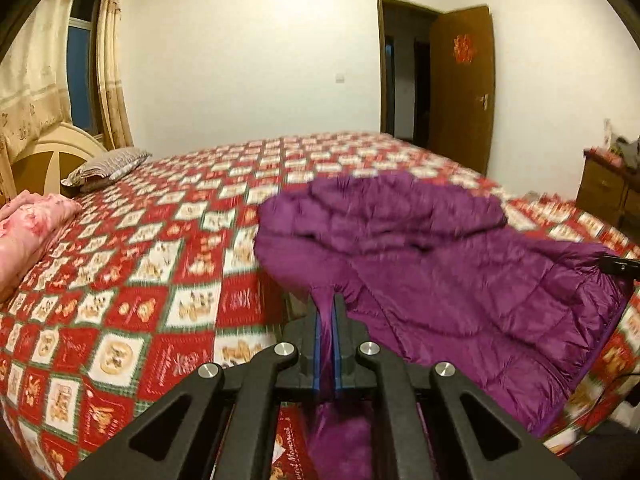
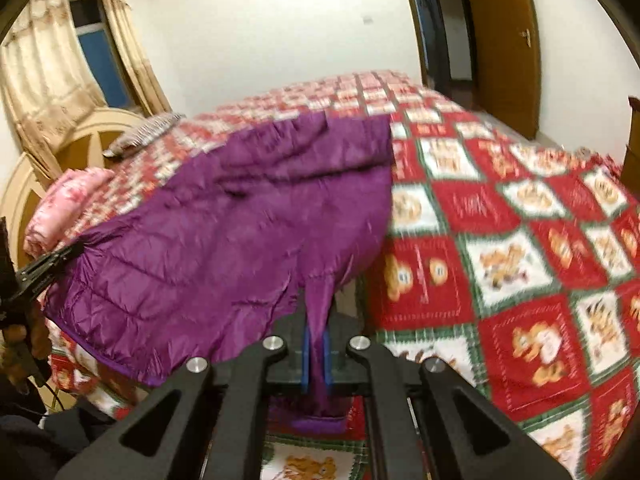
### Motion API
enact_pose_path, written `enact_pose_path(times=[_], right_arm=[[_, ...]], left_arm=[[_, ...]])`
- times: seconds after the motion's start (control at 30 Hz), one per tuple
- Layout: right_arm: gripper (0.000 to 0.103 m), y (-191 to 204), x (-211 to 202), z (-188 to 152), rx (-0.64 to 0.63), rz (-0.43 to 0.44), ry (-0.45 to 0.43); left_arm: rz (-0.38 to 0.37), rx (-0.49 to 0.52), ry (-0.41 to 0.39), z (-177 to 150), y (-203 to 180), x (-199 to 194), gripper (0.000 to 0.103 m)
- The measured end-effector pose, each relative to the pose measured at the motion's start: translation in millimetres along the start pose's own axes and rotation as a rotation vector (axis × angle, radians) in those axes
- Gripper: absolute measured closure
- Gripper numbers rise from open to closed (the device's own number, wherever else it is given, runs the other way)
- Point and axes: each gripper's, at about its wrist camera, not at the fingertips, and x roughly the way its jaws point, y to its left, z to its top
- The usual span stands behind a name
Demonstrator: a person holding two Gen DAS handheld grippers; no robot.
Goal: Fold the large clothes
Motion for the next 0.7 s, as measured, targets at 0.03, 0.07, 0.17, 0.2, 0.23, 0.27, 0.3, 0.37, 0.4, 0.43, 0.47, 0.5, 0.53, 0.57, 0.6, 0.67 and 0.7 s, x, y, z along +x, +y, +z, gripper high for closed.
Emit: enact_pose_path(times=[0.03, 0.07, 0.17, 0.2, 0.23, 0.27, 0.3, 0.37, 0.4, 0.43, 0.47, 0.5, 0.53, 0.57, 0.6, 0.67, 0.7], right_arm=[[0.097, 1, -6, 5, 0.002, 0.009, -0.017], [0.097, 3, -14, 10, 0.006, 0.018, -0.039], [0.097, 5, -43, 31, 0.025, 0.042, -0.116], [0.097, 6, -51, 38, 0.029, 0.052, -0.143], [0.097, 6, -56, 45, 0.03, 0.059, -0.164], [0.097, 6, -57, 54, 0.032, 0.059, -0.179], [0.097, 4, -54, 66, 0.035, 0.057, -0.193], [0.097, -2, -36, 87, 0.043, 0.059, -0.214], [0.097, -5, -26, 94, 0.048, 0.058, -0.217], [0.097, -10, -6, 107, 0.066, 0.051, -0.217], [0.097, -13, 3, 113, 0.074, 0.048, -0.216], [0.097, -15, 22, 123, 0.084, 0.033, -0.212], [0.097, -17, 37, 131, 0.099, 0.025, -0.205], [0.097, -21, 46, 136, 0.112, 0.03, -0.197], [0.097, -24, 56, 142, 0.122, 0.028, -0.193], [0.097, -26, 75, 156, 0.119, 0.003, -0.196], [0.097, -27, 87, 163, 0.117, -0.007, -0.193]], left_arm=[[-0.016, -0.009, -0.011, 6, 1, -7, 0.1], [-0.027, -0.009, -0.029, 13, 1, -17, 0.1], [-0.036, 0.008, -0.1, 35, 1, -44, 0.1], [-0.031, 0.022, -0.117, 44, 2, -48, 0.1], [-0.027, 0.038, -0.122, 50, 3, -46, 0.1], [-0.021, 0.061, -0.131, 59, 4, -39, 0.1], [-0.009, 0.078, -0.138, 64, 4, -30, 0.1], [0.035, 0.109, -0.131, 73, 8, 3, 0.099], [0.052, 0.113, -0.116, 76, 11, 23, 0.096], [0.071, 0.114, -0.098, 78, 16, 44, 0.096], [0.083, 0.108, -0.079, 81, 20, 60, 0.095], [0.093, 0.096, -0.05, 84, 28, 81, 0.095], [0.098, 0.076, -0.035, 87, 33, 93, 0.095], [0.097, 0.045, -0.024, 90, 40, 103, 0.094], [0.09, 0.005, -0.015, 94, 50, 116, 0.093], [0.096, -0.063, -0.02, 102, 64, 129, 0.078], [0.117, -0.087, -0.035, 106, 68, 132, 0.053]])
